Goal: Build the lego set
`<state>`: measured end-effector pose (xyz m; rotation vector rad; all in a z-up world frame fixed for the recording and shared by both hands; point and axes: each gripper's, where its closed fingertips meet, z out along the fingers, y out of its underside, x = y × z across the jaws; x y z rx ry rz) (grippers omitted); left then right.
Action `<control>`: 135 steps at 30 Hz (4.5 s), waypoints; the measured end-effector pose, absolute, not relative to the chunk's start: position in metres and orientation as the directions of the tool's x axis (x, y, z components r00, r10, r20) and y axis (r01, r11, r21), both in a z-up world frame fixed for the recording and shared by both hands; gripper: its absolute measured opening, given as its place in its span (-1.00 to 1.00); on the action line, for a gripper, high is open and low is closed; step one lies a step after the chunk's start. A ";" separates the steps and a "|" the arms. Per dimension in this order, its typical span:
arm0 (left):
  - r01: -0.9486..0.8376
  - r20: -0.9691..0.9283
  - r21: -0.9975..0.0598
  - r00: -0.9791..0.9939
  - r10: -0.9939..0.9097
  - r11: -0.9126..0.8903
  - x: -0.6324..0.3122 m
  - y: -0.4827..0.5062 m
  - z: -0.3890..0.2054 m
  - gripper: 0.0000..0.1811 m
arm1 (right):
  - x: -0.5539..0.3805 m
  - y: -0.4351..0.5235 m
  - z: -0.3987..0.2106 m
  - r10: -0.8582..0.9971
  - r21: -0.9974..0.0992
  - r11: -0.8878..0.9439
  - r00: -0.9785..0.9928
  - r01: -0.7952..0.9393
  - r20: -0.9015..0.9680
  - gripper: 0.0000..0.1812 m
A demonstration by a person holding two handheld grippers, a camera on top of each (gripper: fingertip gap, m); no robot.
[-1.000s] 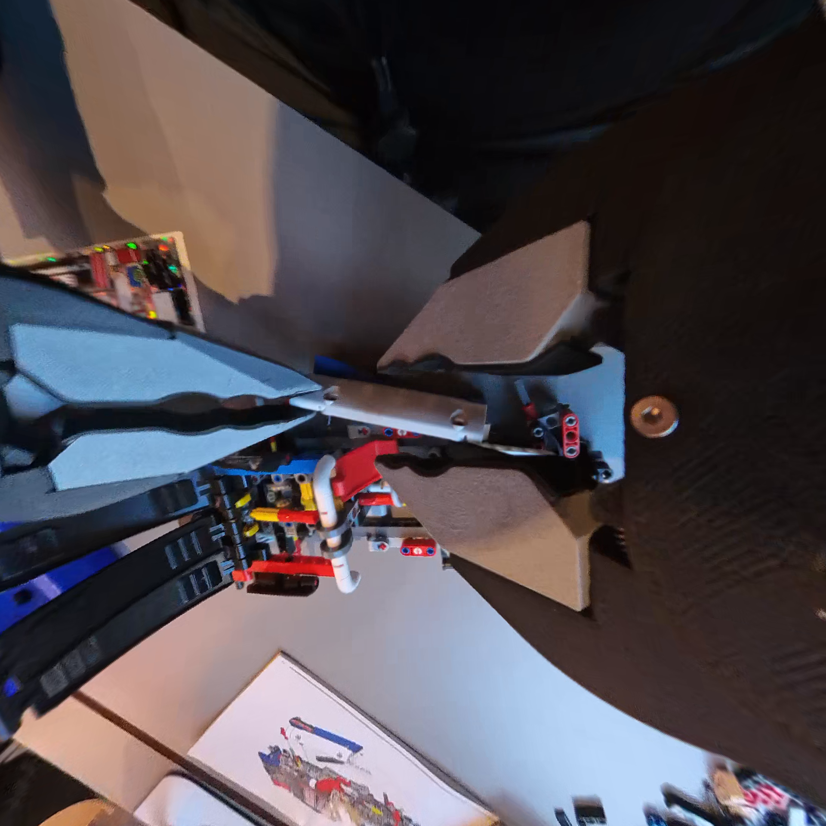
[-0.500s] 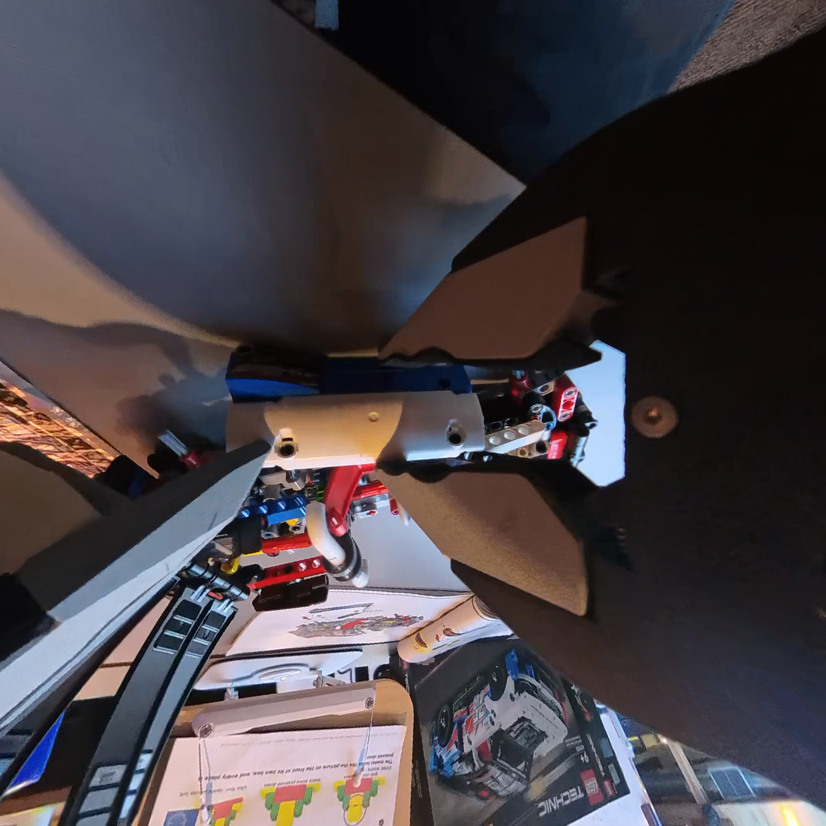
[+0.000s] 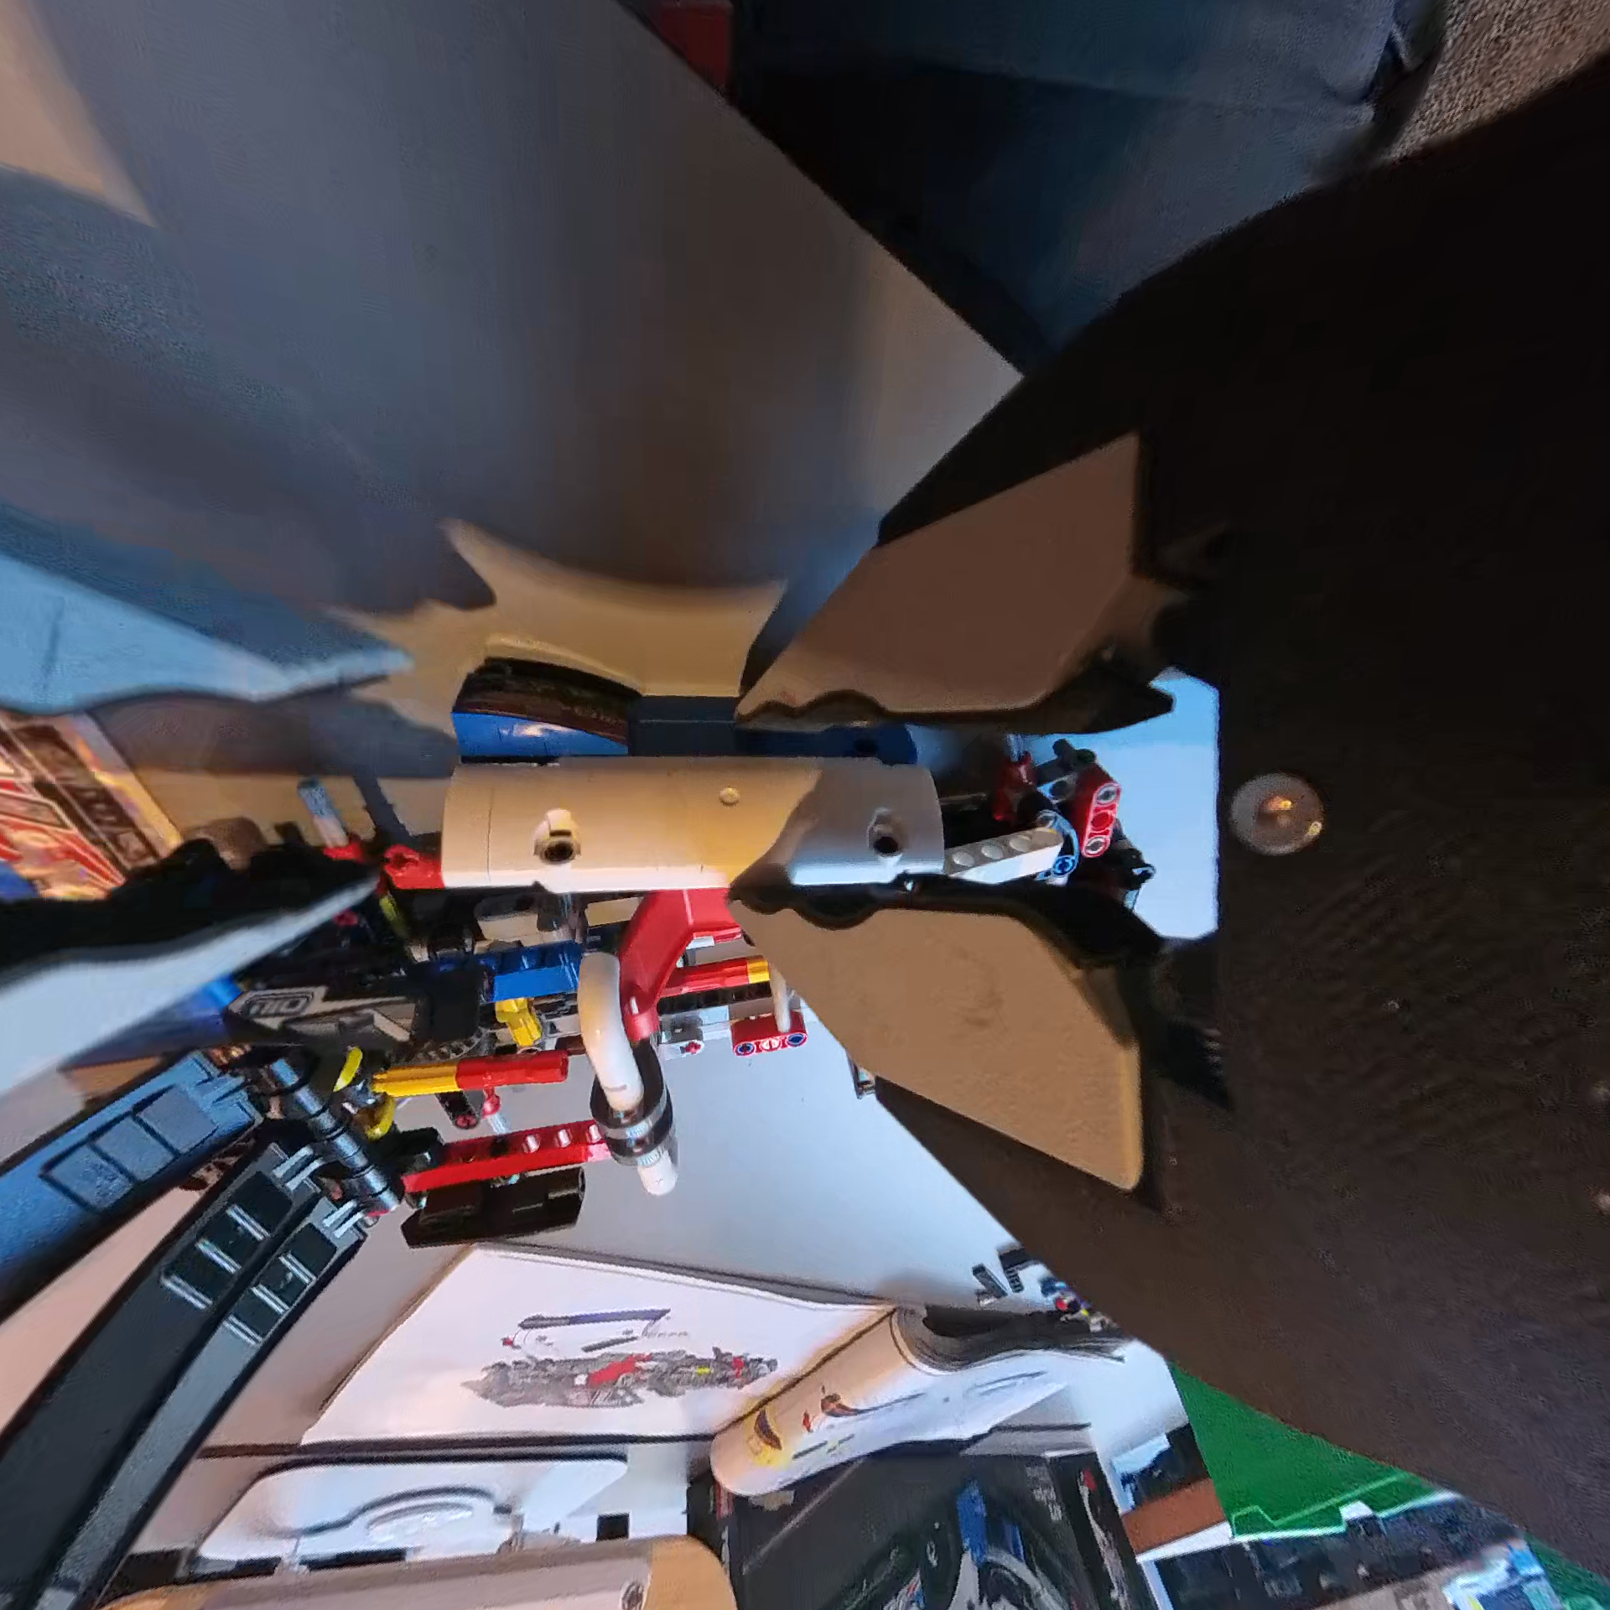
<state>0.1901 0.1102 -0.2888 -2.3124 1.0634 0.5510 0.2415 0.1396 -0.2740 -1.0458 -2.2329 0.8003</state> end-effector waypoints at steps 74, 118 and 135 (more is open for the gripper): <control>-0.259 0.448 -0.533 0.721 -0.529 -0.805 0.219 0.099 -0.279 -0.92 | 0.228 0.131 -0.226 0.764 -0.867 0.334 -0.645 0.370 0.019 -0.45; -0.136 0.229 -0.825 0.806 -0.546 -0.548 0.251 0.114 -0.251 -0.93 | 0.255 0.153 -0.240 0.845 -0.886 -0.271 -0.349 0.375 -0.406 -0.45; -0.035 0.260 -0.896 0.767 -0.586 -0.443 0.272 0.118 -0.232 -0.92 | 0.259 0.129 -0.226 0.705 -0.854 -0.359 -0.491 0.376 -0.512 -0.66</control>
